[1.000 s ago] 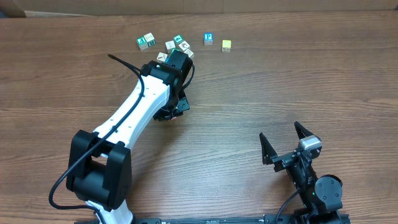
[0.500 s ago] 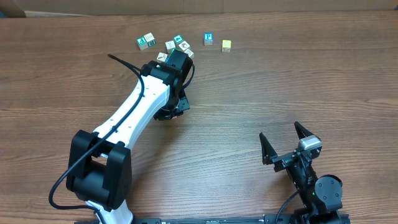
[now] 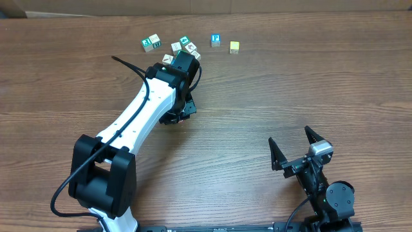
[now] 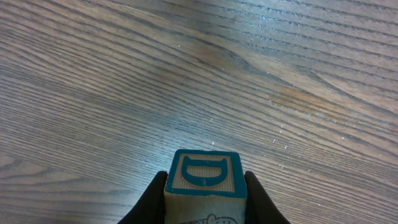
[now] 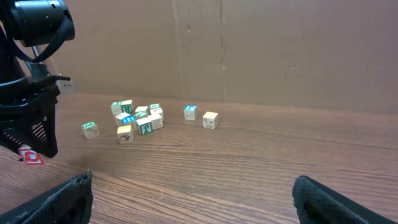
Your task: Form a horizontal line
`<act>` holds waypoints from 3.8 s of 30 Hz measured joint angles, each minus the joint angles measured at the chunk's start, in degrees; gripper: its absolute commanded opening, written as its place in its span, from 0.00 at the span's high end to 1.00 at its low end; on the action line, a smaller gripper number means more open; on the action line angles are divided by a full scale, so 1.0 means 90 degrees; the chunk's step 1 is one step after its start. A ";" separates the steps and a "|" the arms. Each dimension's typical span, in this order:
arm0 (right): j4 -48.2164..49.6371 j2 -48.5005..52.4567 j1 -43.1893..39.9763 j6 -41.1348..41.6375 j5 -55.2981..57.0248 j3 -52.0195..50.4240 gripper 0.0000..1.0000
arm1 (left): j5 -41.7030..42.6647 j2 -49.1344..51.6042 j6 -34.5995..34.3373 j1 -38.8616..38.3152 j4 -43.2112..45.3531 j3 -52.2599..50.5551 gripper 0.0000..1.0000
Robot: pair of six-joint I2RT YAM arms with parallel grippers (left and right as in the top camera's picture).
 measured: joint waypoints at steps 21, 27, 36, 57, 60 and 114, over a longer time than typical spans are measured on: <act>-0.0002 0.0000 0.0000 0.0000 -0.0002 0.0000 0.00 | 0.0070 0.0000 0.0000 0.0000 0.0097 0.0000 0.96; 0.0002 0.0000 0.0000 0.0002 0.0000 0.0000 0.00 | 0.0070 0.0000 0.0000 0.0000 0.0119 0.0000 0.96; 0.0002 0.0000 0.0000 0.0002 0.0000 0.0000 0.00 | 0.0070 0.0002 0.0000 0.0000 0.0189 0.0000 0.96; 0.0000 0.0000 0.0000 0.0002 0.0000 0.0000 0.00 | 0.0070 0.0002 0.0000 0.0000 0.0245 0.0000 0.95; 0.0000 0.0000 0.0000 0.0000 -0.0002 0.0000 0.00 | 0.0070 0.0002 0.0000 0.0000 0.0270 0.0000 0.96; 0.0000 0.0000 0.0000 0.0000 0.0002 0.0000 0.00 | 0.0063 0.0073 -0.0027 -0.0034 0.0767 -0.0245 0.96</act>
